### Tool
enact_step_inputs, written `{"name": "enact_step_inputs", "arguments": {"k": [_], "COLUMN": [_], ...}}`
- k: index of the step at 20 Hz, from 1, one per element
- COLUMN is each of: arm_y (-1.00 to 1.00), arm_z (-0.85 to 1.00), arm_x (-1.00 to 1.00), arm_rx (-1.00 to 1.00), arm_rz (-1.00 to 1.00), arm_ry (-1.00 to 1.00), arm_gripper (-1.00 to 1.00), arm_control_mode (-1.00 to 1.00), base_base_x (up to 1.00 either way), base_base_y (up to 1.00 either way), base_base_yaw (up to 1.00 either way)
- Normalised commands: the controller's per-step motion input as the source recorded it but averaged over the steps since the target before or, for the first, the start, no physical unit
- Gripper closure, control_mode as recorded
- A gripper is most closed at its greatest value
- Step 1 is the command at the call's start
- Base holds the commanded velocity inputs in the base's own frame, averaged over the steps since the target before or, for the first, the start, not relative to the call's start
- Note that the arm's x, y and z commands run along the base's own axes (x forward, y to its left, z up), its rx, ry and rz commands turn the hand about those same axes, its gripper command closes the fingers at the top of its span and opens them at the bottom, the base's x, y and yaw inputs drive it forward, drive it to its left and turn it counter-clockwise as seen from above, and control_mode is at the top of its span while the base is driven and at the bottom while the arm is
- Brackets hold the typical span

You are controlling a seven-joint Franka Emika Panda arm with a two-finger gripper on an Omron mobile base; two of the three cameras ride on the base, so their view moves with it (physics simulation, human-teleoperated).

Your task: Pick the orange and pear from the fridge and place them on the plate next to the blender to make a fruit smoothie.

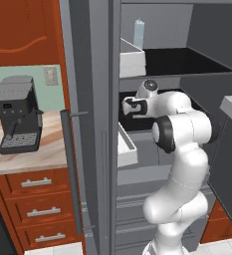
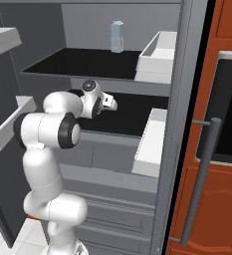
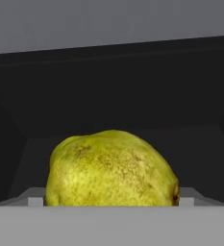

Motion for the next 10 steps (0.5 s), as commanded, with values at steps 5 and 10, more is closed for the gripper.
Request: {"name": "enact_step_inputs", "arguments": {"k": [5,10], "arm_y": [-0.12,-0.15], "arm_z": [0.29,0.67], "arm_x": [-0.82,-1.0], "arm_rx": [0.02,0.05], "arm_rz": [-0.04,0.0], "arm_ry": [-0.25,-0.19], "arm_gripper": [1.0,1.0], "arm_control_mode": [-1.0,-1.0], "base_base_x": [0.0,0.0], "base_base_y": [0.0,0.0], "base_base_yaw": [0.0,0.0]}}
